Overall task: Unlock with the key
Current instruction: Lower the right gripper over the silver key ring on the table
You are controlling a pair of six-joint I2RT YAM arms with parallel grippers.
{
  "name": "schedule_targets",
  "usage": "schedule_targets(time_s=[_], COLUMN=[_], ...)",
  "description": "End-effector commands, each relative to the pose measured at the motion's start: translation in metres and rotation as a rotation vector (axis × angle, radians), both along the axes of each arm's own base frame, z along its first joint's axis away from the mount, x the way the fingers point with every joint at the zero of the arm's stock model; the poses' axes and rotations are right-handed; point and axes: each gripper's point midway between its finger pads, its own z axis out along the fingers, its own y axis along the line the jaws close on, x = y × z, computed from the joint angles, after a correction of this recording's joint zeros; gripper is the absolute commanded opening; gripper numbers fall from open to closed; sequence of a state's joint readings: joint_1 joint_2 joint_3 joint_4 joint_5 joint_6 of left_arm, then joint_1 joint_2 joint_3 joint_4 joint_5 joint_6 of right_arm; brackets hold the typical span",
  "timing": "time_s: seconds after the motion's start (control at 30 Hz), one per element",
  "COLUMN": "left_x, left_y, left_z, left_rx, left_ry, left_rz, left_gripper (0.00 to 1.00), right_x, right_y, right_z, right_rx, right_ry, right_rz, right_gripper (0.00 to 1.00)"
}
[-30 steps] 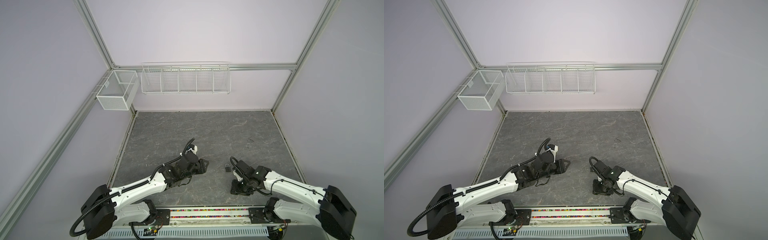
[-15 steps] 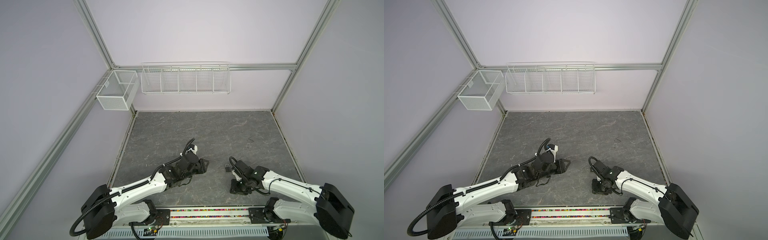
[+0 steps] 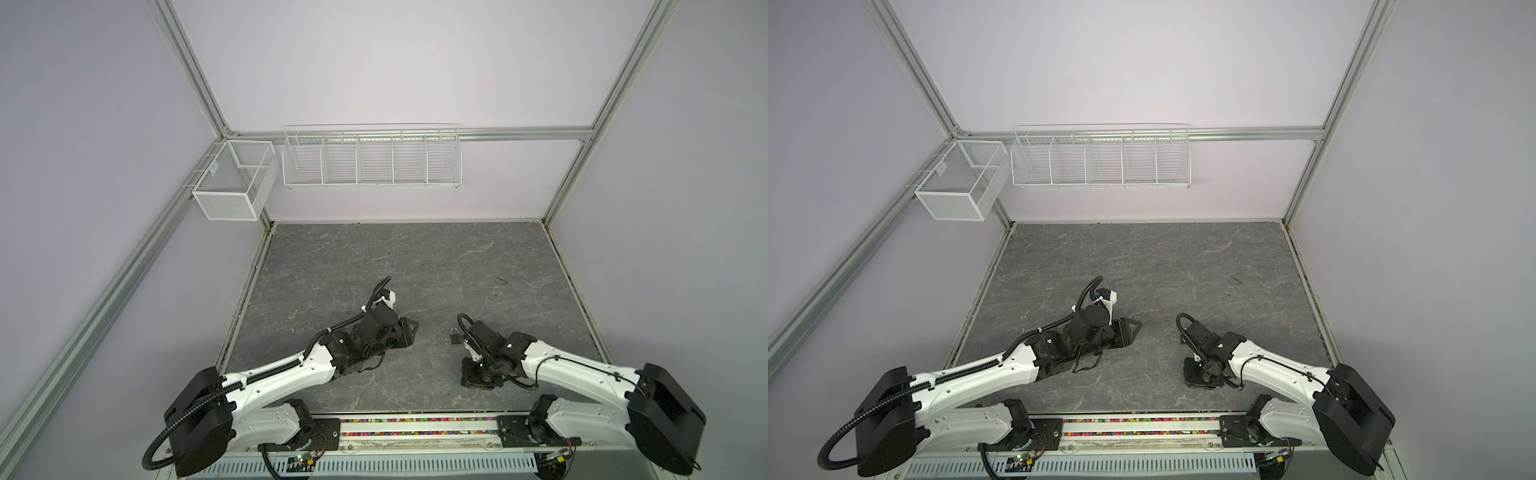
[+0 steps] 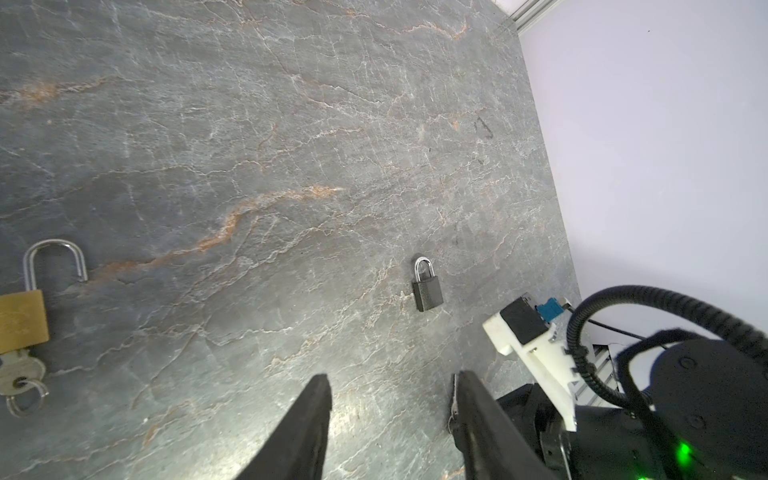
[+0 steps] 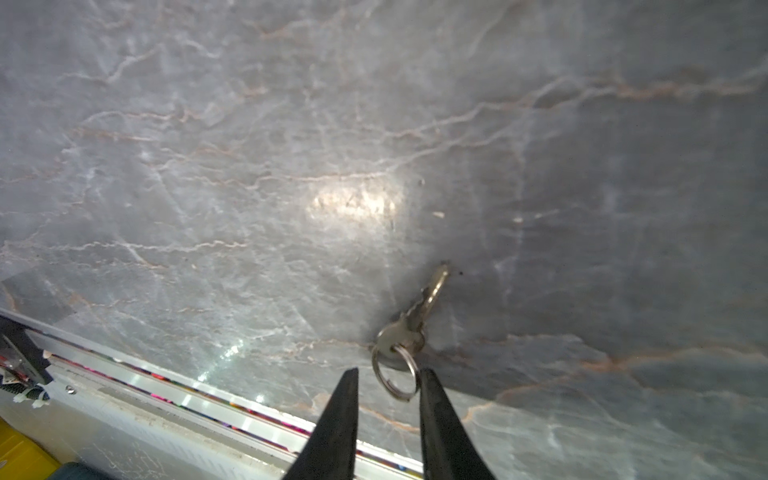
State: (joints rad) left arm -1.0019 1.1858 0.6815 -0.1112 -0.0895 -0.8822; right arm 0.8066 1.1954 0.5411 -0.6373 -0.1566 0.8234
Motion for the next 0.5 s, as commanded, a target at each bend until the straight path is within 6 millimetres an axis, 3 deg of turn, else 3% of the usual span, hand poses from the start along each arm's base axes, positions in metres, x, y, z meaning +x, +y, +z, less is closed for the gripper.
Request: schedule_targets(time_s=[0.0,0.47], left_x=[0.0029,0.0026], left_y=[-0.0007,0.0022], left_z=[0.0040,0.0022], left_rx=[-0.005,-0.001], left_ry=[-0.009,-0.011], left_rz=[0.018,0.025], left_gripper=[0.50,0.50], right_x=[0.0050,0.0114], right_y=[-0.0005,0.0014], right_z=[-0.0007,0.0010], right_rx=[-0.013,-0.030], right_ry=[-0.007,-0.019], right_rz=[-0.024,-0.028], right_gripper=[0.28,0.20])
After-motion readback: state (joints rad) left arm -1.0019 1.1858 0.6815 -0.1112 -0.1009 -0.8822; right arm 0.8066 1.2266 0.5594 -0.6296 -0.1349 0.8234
